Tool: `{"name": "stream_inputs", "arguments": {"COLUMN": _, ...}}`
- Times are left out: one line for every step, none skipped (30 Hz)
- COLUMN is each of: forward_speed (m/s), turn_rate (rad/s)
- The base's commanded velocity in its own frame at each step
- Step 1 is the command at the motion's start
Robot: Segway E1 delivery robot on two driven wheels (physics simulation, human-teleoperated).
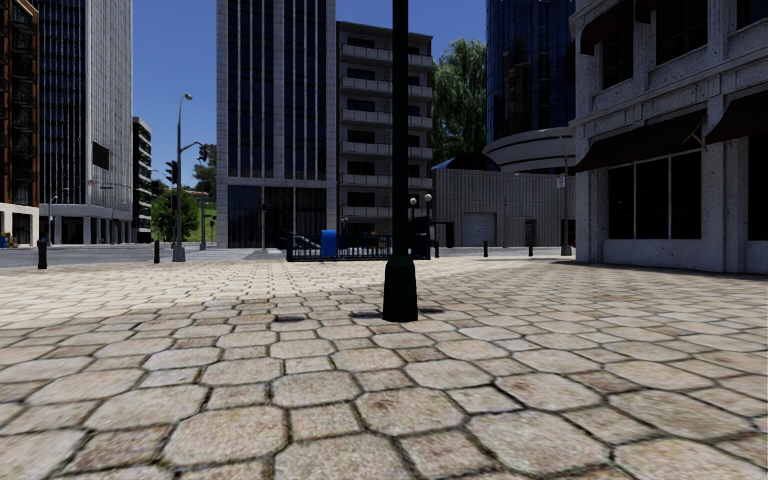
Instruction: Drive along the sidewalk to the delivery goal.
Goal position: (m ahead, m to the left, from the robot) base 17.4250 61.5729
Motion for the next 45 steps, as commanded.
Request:
{"name": "stream_inputs", "arguments": {"forward_speed": 0.00, "turn_rate": 0.00}}
{"name": "stream_inputs", "arguments": {"forward_speed": 0.00, "turn_rate": 0.00}}
{"name": "stream_inputs", "arguments": {"forward_speed": 0.00, "turn_rate": 0.00}}
{"name": "stream_inputs", "arguments": {"forward_speed": 0.00, "turn_rate": 0.00}}
{"name": "stream_inputs", "arguments": {"forward_speed": 0.00, "turn_rate": 0.00}}
{"name": "stream_inputs", "arguments": {"forward_speed": 0.00, "turn_rate": 0.00}}
{"name": "stream_inputs", "arguments": {"forward_speed": 0.00, "turn_rate": 0.00}}
{"name": "stream_inputs", "arguments": {"forward_speed": 0.00, "turn_rate": 0.00}}
{"name": "stream_inputs", "arguments": {"forward_speed": 0.00, "turn_rate": 0.00}}
{"name": "stream_inputs", "arguments": {"forward_speed": 0.00, "turn_rate": 0.00}}
{"name": "stream_inputs", "arguments": {"forward_speed": 0.00, "turn_rate": 0.00}}
{"name": "stream_inputs", "arguments": {"forward_speed": 0.00, "turn_rate": 0.00}}
{"name": "stream_inputs", "arguments": {"forward_speed": 0.00, "turn_rate": 0.00}}
{"name": "stream_inputs", "arguments": {"forward_speed": 0.00, "turn_rate": 0.00}}
{"name": "stream_inputs", "arguments": {"forward_speed": 0.00, "turn_rate": 0.00}}
{"name": "stream_inputs", "arguments": {"forward_speed": 0.00, "turn_rate": 0.00}}
{"name": "stream_inputs", "arguments": {"forward_speed": 0.00, "turn_rate": 0.00}}
{"name": "stream_inputs", "arguments": {"forward_speed": 0.00, "turn_rate": 0.00}}
{"name": "stream_inputs", "arguments": {"forward_speed": 0.00, "turn_rate": 0.00}}
{"name": "stream_inputs", "arguments": {"forward_speed": 0.00, "turn_rate": 0.00}}
{"name": "stream_inputs", "arguments": {"forward_speed": 0.00, "turn_rate": 0.00}}
{"name": "stream_inputs", "arguments": {"forward_speed": 0.00, "turn_rate": 0.00}}
{"name": "stream_inputs", "arguments": {"forward_speed": 0.00, "turn_rate": 0.00}}
{"name": "stream_inputs", "arguments": {"forward_speed": 0.00, "turn_rate": 0.00}}
{"name": "stream_inputs", "arguments": {"forward_speed": 0.00, "turn_rate": 0.00}}
{"name": "stream_inputs", "arguments": {"forward_speed": 0.00, "turn_rate": 0.00}}
{"name": "stream_inputs", "arguments": {"forward_speed": 0.00, "turn_rate": 0.00}}
{"name": "stream_inputs", "arguments": {"forward_speed": 0.00, "turn_rate": 0.00}}
{"name": "stream_inputs", "arguments": {"forward_speed": 0.00, "turn_rate": 0.00}}
{"name": "stream_inputs", "arguments": {"forward_speed": 0.00, "turn_rate": 0.00}}
{"name": "stream_inputs", "arguments": {"forward_speed": 2.00, "turn_rate": 0.18}}
{"name": "stream_inputs", "arguments": {"forward_speed": 2.00, "turn_rate": 0.35}}
{"name": "stream_inputs", "arguments": {"forward_speed": 2.00, "turn_rate": 0.45}}
{"name": "stream_inputs", "arguments": {"forward_speed": 2.00, "turn_rate": 0.47}}
{"name": "stream_inputs", "arguments": {"forward_speed": 2.00, "turn_rate": 0.47}}
{"name": "stream_inputs", "arguments": {"forward_speed": 2.00, "turn_rate": 0.48}}
{"name": "stream_inputs", "arguments": {"forward_speed": 2.00, "turn_rate": 0.49}}
{"name": "stream_inputs", "arguments": {"forward_speed": 2.00, "turn_rate": 0.49}}
{"name": "stream_inputs", "arguments": {"forward_speed": 2.00, "turn_rate": 0.49}}
{"name": "stream_inputs", "arguments": {"forward_speed": 2.00, "turn_rate": 0.49}}
{"name": "stream_inputs", "arguments": {"forward_speed": 2.00, "turn_rate": 0.49}}
{"name": "stream_inputs", "arguments": {"forward_speed": 2.00, "turn_rate": 0.50}}
{"name": "stream_inputs", "arguments": {"forward_speed": 2.00, "turn_rate": 0.51}}
{"name": "stream_inputs", "arguments": {"forward_speed": 2.00, "turn_rate": 0.51}}
{"name": "stream_inputs", "arguments": {"forward_speed": 2.00, "turn_rate": 0.51}}
